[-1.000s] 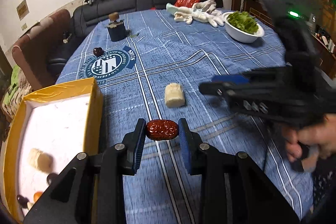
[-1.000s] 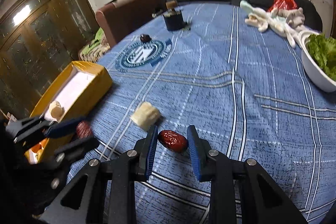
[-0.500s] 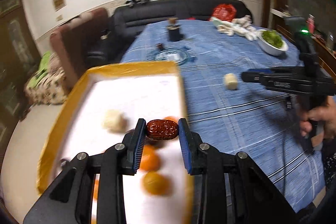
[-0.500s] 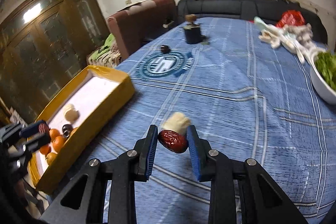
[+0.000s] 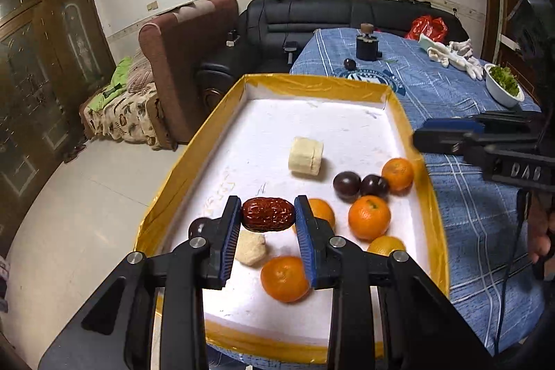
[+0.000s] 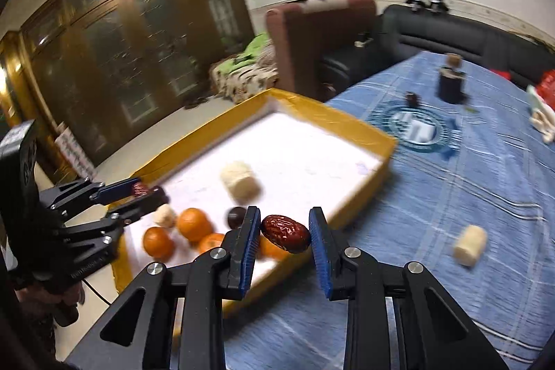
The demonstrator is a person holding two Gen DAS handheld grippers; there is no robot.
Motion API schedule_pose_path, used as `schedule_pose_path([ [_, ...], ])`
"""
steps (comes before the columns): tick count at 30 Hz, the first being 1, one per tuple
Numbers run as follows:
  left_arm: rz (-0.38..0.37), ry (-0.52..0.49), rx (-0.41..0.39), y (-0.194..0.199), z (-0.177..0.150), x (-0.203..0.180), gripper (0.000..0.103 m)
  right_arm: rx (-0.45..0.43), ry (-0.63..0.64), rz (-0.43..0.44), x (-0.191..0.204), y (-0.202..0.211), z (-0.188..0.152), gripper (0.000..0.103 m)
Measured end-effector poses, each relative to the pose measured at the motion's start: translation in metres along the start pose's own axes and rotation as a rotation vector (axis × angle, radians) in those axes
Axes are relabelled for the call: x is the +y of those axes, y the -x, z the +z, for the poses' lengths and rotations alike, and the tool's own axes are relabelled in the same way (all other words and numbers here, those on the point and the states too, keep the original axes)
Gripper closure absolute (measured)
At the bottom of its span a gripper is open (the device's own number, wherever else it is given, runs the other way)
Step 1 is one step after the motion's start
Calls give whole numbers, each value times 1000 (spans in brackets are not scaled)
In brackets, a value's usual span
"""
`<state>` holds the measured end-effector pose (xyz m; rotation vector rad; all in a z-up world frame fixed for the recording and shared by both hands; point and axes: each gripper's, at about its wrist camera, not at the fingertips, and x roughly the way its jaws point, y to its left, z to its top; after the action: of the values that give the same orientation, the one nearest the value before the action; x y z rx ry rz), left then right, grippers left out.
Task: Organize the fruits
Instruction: 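Carry both red dates over the white tray and open both grippers, then grasp a dark plum with the left gripper while the right gripper grasps the pale square cake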
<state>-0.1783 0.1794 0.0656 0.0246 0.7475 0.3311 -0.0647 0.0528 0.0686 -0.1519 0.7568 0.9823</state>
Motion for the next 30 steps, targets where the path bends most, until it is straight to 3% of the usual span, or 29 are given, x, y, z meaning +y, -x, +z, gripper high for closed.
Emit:
schedule_pose_path([
  [12,6,5,46,-8,-16,9,74,74,43,30,41,-44,-5,73],
  [16,16,9,65,-11,-18,11,74,78,44,51,43,-42,-6,60],
  [18,10,15,73,-10,-17,13,66,64,47,75,44,-36,-6,53],
  [20,23,19,68,-7,-16,15,40,33,55,96,42,-26,-5,52],
  [21,27,19,59,-5,-16,15,36,12,57,94,39,-20,-4,51],
  [26,31,-4,29,4,-5,12,30,-48,-12,-13,-8,8,0,50],
  [30,-16,-27,-7,9,22,0,28,-45,-173,-223,-84,23,-5,49],
])
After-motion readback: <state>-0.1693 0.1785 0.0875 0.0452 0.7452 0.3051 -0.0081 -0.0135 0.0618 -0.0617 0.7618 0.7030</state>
